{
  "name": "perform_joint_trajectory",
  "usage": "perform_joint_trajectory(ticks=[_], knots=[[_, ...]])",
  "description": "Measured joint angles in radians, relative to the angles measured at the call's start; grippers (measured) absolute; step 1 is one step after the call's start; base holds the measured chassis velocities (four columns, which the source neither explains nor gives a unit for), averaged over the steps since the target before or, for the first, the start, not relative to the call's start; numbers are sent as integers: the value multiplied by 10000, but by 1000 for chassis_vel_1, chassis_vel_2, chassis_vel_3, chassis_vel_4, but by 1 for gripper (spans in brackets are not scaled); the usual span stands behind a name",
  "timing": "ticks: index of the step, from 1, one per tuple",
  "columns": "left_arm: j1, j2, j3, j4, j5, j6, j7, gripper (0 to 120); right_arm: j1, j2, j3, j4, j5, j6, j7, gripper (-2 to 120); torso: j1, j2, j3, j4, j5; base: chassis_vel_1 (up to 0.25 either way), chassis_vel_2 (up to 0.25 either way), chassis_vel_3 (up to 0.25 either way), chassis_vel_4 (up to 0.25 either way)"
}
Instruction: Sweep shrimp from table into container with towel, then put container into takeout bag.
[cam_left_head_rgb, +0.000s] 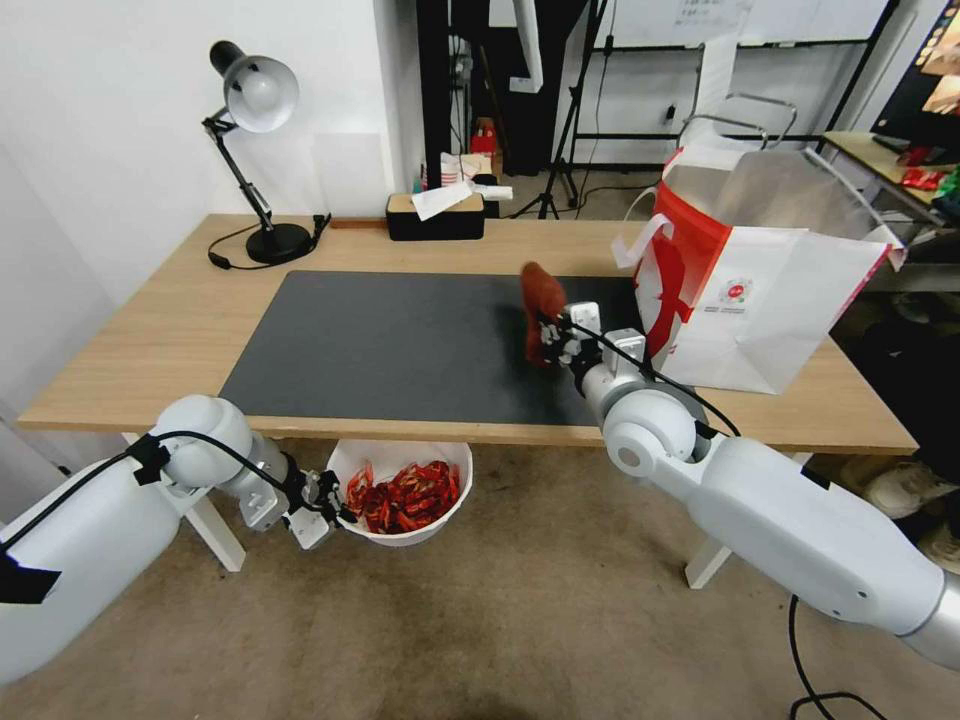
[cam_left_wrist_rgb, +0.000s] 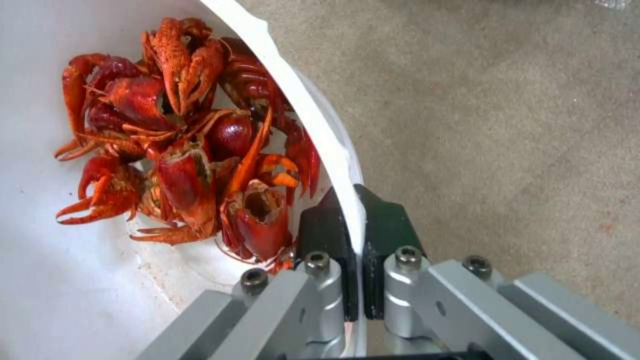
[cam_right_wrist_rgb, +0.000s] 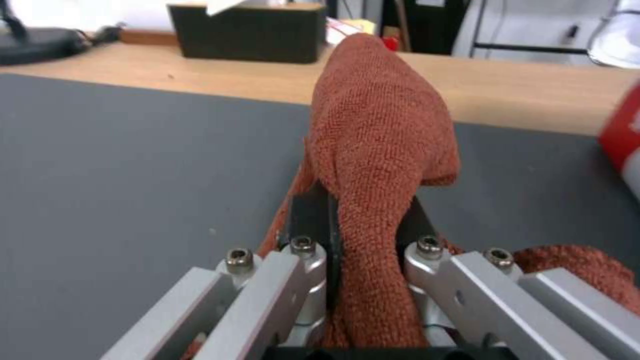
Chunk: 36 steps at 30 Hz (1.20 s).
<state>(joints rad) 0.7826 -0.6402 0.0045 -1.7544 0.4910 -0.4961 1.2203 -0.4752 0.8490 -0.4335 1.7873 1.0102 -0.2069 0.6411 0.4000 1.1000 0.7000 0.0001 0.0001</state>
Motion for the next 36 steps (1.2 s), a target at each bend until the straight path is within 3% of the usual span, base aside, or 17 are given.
perform_joint_trajectory(ticks=[4,7,14,22,25,26,28,29,31,32,34,36], knots=[[0,13,5,-32,-2,11,3,0,-1,-62,45,102,56,-441,233,16,-1,0,1,2,1,0,0,0,0],[-4,49,6,-77,-18,32,15,0,28,-181,212,337,321,-1469,455,33,0,0,1,-2,1,0,0,0,0],[-2,32,15,-59,-26,38,24,0,48,-137,247,390,228,-2432,1073,59,0,0,1,1,-1,0,0,0,0],[-2,3,45,-25,-19,34,35,0,-32,-175,298,496,316,-2617,1366,85,0,0,1,0,-1,0,0,0,0],[0,17,47,-29,-19,22,36,0,-291,-296,481,695,262,-1956,1117,98,0,0,1,1,-1,0,0,0,0],[0,17,47,-29,-19,22,36,0,-291,-296,481,695,262,-1956,1117,98,0,0,1,1,-1,0,0,0,0],[25,41,47,-95,-18,18,36,0,-815,-474,903,992,-46,-641,110,99,0,0,0,0,-1,0,0,0,0],[25,41,47,-95,-18,18,36,0,-815,-474,903,992,-46,-641,110,99,0,0,0,0,-1,0,0,0,0],[87,58,39,-224,-18,33,36,0,-1465,-609,1400,1302,-351,410,-631,100,0,0,0,0,0,0,0,0,0],[87,58,39,-224,-18,33,36,0,-1465,-609,1400,1302,-351,410,-631,100,0,0,0,0,0,0,0,0,0],[176,88,11,-395,-15,70,37,0,-2846,-837,2354,1829,-992,1821,-1609,100,0,0,-2,0,1,0,0,0,0],[235,114,-4,-507,-13,106,37,0,-3894,-965,3081,2232,-1484,2532,-2120,100,0,0,-2,0,-1,0,0,0,0]])
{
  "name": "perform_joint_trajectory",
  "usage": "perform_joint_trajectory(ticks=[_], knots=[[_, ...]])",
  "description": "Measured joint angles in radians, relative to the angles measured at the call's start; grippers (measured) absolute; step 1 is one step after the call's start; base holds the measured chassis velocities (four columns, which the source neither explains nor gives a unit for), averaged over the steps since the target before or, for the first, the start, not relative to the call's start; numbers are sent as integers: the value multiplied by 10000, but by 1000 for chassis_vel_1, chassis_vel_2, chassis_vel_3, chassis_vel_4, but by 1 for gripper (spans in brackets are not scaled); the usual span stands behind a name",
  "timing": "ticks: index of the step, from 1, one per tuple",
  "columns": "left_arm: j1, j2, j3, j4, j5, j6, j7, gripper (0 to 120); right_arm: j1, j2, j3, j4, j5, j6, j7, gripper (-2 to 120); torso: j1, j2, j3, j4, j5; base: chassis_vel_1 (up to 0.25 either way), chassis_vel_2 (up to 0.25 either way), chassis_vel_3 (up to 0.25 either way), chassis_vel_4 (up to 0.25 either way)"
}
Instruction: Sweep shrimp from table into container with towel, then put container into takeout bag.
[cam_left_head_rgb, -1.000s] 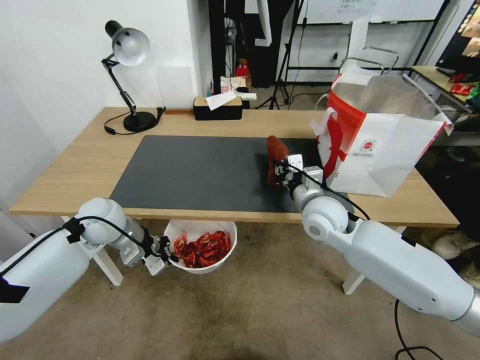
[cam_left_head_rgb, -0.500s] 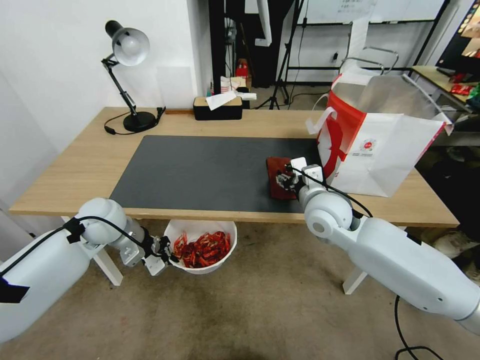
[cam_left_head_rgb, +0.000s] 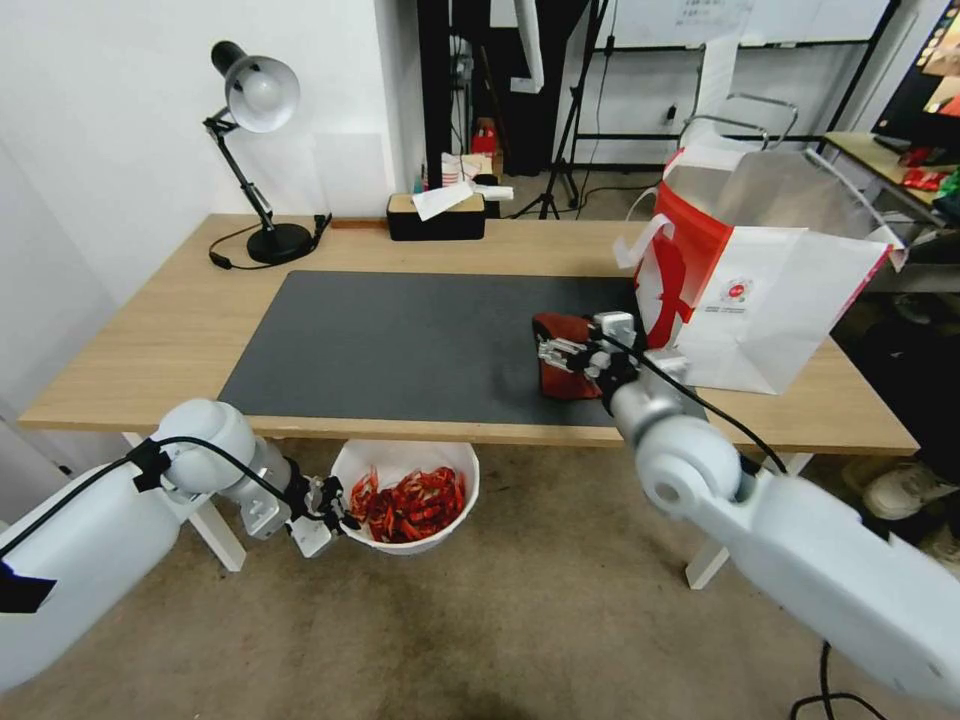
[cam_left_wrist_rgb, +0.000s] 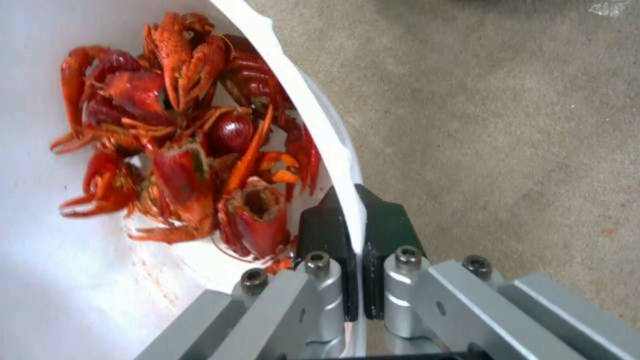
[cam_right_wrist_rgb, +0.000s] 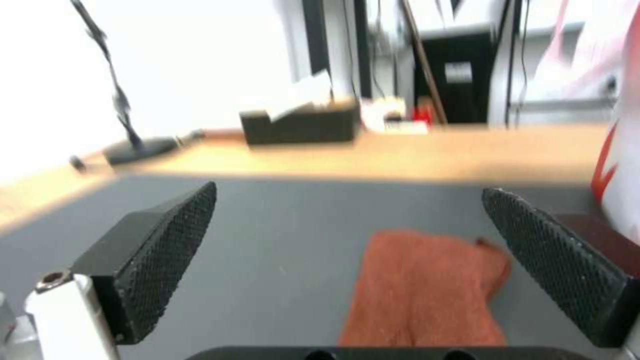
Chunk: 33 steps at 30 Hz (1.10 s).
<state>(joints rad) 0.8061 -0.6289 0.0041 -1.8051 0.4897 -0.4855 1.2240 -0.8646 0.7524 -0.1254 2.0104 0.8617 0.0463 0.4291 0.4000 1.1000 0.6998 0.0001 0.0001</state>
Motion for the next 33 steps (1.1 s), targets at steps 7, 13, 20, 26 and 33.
perform_joint_trajectory(ticks=[7,13,20,26,33], knots=[[85,-48,-4,-80,29,32,-2,0,-3362,199,1740,744,-2489,1860,-541,100,-1,0,-1,-1,0,0,0,0,0],[216,-72,-35,-138,81,26,-3,0,-5325,1034,2544,814,-4567,3061,-88,100,-1,0,0,2,-2,0,0,0,0],[309,-64,-245,-164,86,-3,-12,0,-7442,2265,3233,554,-5962,4072,381,100,-2,0,0,0,-1,0,0,0,0],[590,-58,-361,-225,181,-158,-15,0,-8496,3042,3300,523,-6106,4102,655,100,-2,1,0,-2,-2,0,0,0,0],[1540,-61,-807,-438,465,-430,-28,0,-8678,3321,3221,471,-6261,4071,619,100,-2,1,1,0,-3,0,0,0,0]])
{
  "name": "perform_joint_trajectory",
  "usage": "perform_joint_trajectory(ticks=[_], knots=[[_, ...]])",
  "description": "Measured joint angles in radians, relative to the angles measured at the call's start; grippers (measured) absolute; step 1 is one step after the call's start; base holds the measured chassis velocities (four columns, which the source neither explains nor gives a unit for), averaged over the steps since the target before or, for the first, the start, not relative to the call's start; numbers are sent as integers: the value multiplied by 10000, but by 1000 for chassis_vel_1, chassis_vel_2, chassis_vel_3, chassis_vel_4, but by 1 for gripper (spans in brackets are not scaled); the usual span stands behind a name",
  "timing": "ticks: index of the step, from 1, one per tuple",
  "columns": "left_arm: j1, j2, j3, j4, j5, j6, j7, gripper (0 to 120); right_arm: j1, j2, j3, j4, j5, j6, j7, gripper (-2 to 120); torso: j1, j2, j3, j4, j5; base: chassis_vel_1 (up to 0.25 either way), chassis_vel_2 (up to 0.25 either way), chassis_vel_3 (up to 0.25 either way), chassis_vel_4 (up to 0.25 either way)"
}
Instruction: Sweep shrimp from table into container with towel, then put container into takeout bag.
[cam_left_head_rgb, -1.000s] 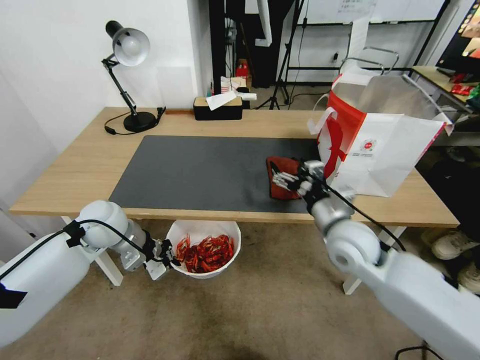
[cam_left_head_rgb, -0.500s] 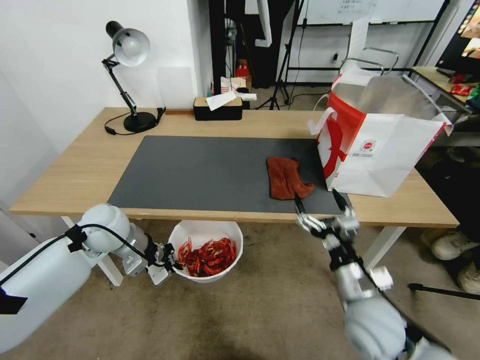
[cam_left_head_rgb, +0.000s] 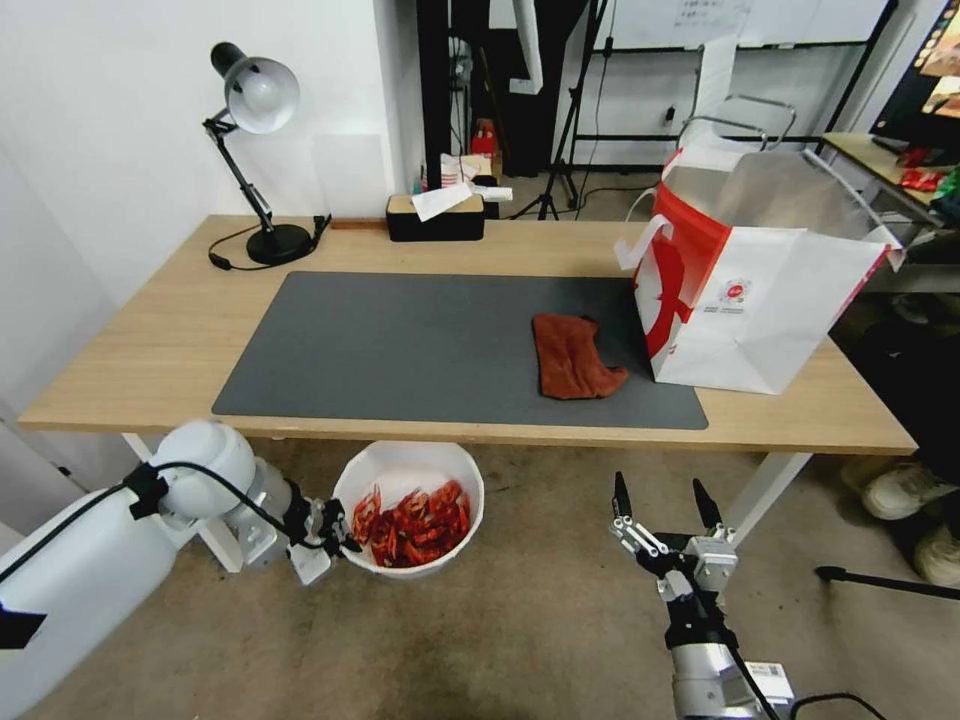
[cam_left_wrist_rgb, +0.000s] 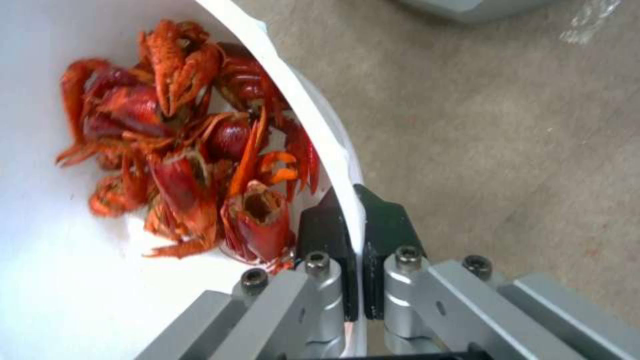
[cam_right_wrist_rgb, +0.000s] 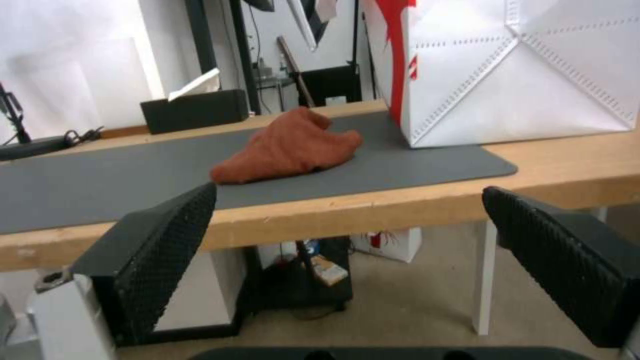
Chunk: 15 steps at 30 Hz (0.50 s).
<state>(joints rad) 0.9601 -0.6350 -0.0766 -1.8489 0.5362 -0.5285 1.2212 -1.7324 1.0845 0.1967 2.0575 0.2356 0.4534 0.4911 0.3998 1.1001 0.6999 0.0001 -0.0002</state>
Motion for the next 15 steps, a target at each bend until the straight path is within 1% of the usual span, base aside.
perform_joint_trajectory(ticks=[3,4,6,7,8,10,11,12,13,15], knots=[[577,-33,-593,-234,-117,-29,-98,0,11,89,-104,-176,-123,23,-113,100,0,-1,-1,1,3,0,0,0,0],[577,-33,-593,-234,-117,-29,-98,0,11,89,-104,-176,-123,23,-113,100,0,-1,-1,1,3,0,0,0,0],[868,-73,-894,-510,-164,-7,-111,0,27,126,-156,-274,-197,85,-175,100,2,0,0,-3,3,0,0,0,0],[868,-73,-894,-510,-164,-7,-111,0,27,126,-156,-274,-197,85,-175,100,2,0,0,-3,3,0,0,0,0],[1141,-76,-1027,-747,-188,70,-112,0,42,168,-179,-376,-242,142,-222,100,1,-1,0,-2,3,0,0,0,0],[1534,-51,-1095,-1108,-262,226,-115,0,57,214,-208,-498,-262,193,-257,100,2,-1,0,-1,0,0,0,0,0],[1534,-51,-1095,-1108,-262,226,-115,0,57,214,-208,-498,-262,193,-257,100,2,-1,0,-1,0,0,0,0,0],[1853,-34,-1186,-1452,-205,332,-101,0,72,237,-238,-580,-264,232,-278,100,1,-1,0,0,2,0,0,0,0],[2059,-28,-1279,-1634,-123,344,-71,0,89,240,-256,-627,-265,250,-289,100,0,0,0,-1,3,0,0,0,0],[2158,-22,-1330,-1704,-80,338,-59,0,94,239,-265,-636,-264,255,-291,100,1,-1,0,-1,3,0,0,0,0]])
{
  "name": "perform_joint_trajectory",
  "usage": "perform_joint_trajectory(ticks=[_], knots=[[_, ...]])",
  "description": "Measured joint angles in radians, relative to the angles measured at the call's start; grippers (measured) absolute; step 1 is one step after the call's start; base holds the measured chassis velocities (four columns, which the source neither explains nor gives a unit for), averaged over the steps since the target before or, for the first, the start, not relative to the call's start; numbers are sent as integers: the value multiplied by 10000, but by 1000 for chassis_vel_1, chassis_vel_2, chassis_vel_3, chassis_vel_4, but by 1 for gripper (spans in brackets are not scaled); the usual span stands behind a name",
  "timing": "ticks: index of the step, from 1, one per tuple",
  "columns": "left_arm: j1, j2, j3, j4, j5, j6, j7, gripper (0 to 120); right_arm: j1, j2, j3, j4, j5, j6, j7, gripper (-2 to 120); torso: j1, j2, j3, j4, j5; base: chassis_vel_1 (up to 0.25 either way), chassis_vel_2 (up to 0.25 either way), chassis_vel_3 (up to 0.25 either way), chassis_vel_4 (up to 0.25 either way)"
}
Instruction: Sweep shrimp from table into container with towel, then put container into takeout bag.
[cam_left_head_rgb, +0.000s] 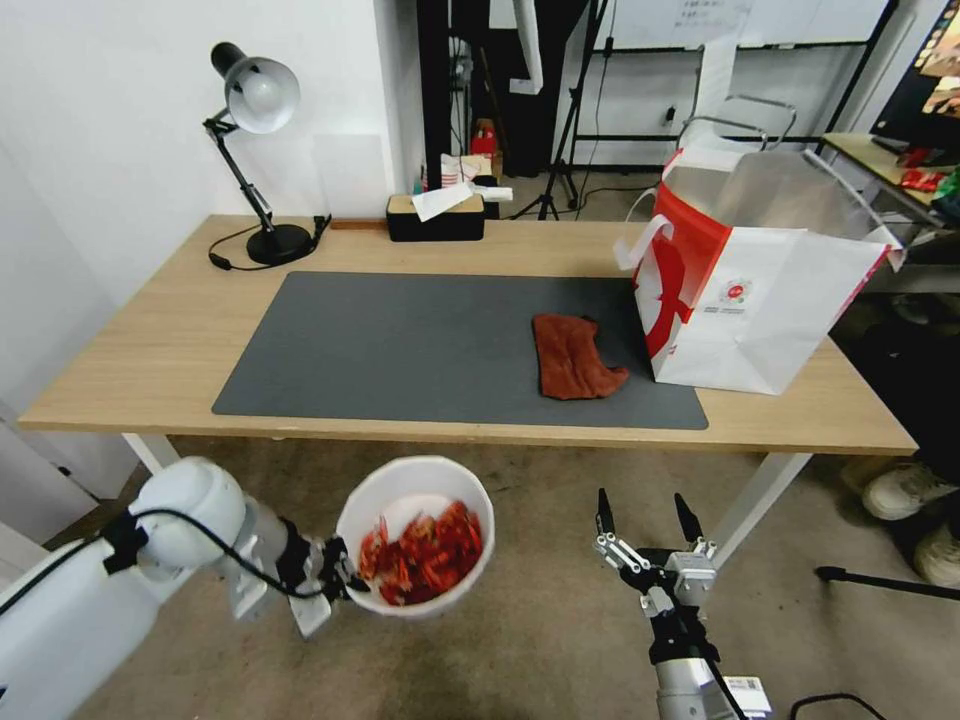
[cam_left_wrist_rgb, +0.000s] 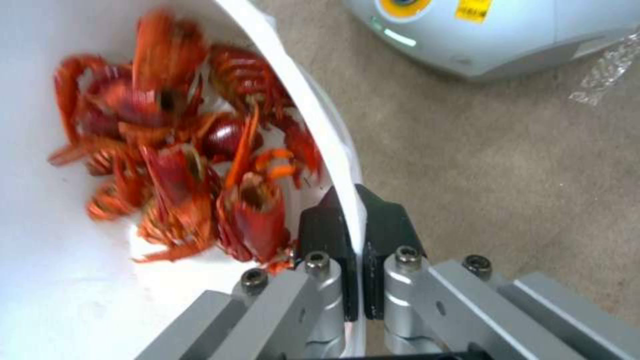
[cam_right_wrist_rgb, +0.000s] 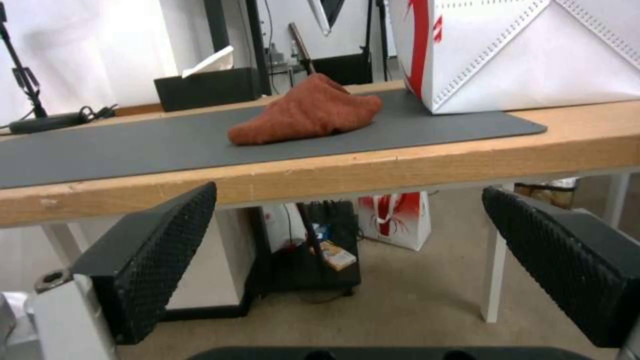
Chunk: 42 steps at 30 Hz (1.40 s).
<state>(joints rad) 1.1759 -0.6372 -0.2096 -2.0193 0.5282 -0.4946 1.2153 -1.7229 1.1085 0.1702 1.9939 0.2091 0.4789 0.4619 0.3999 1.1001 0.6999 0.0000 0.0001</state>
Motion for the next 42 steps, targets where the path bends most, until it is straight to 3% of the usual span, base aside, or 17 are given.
perform_joint_trajectory(ticks=[2,4,8,13,15,19,20,21,23,24,30,32,36,38,42], knots=[[270,42,-189,-130,91,-73,24,0,17,-12,-19,-14,0,3,-5,100,0,-1,0,0,-2,0,0,0,0],[693,198,-714,-450,35,-143,26,0,31,-51,-33,-40,30,4,-6,100,0,-2,1,3,-4,0,0,0,0],[845,382,-1087,-808,-98,-165,48,0,31,-68,-45,-91,41,4,-11,100,0,-2,1,1,0,0,0,0,0],[962,941,-1653,-1774,-554,27,243,0,29,-55,-99,-108,46,3,-22,100,1,-2,1,-1,0,0,0,0,0],[1049,1428,-2169,-2632,-1236,418,367,0,28,-50,-95,-108,46,-2,-29,100,0,-2,1,1,-1,0,0,0,0],[869,1844,-2525,-3138,-1869,692,488,0,7,-53,-67,-110,46,-4,-34,100,0,-2,1,2,-1,0,0,0,0],[467,2174,-2606,-3326,-2572,946,454,0,-13,-38,-52,-88,46,-4,-43,100,0,-2,1,1,0,0,0,0,0],[121,2330,-2606,-3376,-2970,1075,360,0,-26,-24,-50,-76,46,-4,-52,100,0,-2,1,1,-1,0,0,0,0],[49,2360,-2604,-3380,-3039,1103,335,0,-29,-19,-49,-73,45,-5,-56,100,0,-1,1,-1,0,0,0,0,0],[-618,2663,-2554,-3340,-3781,1411,-172,0,-81,36,-55,-53,8,-6,-88,100,1,-2,1,-3,-1,0,0,0,0],[-1621,3019,-2113,-2870,-4641,1825,-1150,0,-223,160,-63,13,-33,-9,-113,100,1,-2,1,2,-2,0,0,0,0],[-2236,3014,-1716,-2602,-4816,2040,-1511,0,-310,208,-85,42,-32,-37,-101,100,1,-1,1,0,-2,0,0,0,0],[-2712,2917,-1422,-2348,-5042,2283,-1857,0,-349,250,-90,57,-36,-57,-98,100,1,-2,1,0,-1,0,0,0,0],[-3240,2750,-1043,-1973,-5253,2335,-2130,0,-391,306,-93,97,-34,-114,-94,100,2,-2,2,0,-2,0,0,0,0],[-3622,2590,-666,-1621,-5366,2335,-2496,0,-443,402,-92,101,-44,-139,-92,100,2,-2,2,1,-2,0,0,0,0]])
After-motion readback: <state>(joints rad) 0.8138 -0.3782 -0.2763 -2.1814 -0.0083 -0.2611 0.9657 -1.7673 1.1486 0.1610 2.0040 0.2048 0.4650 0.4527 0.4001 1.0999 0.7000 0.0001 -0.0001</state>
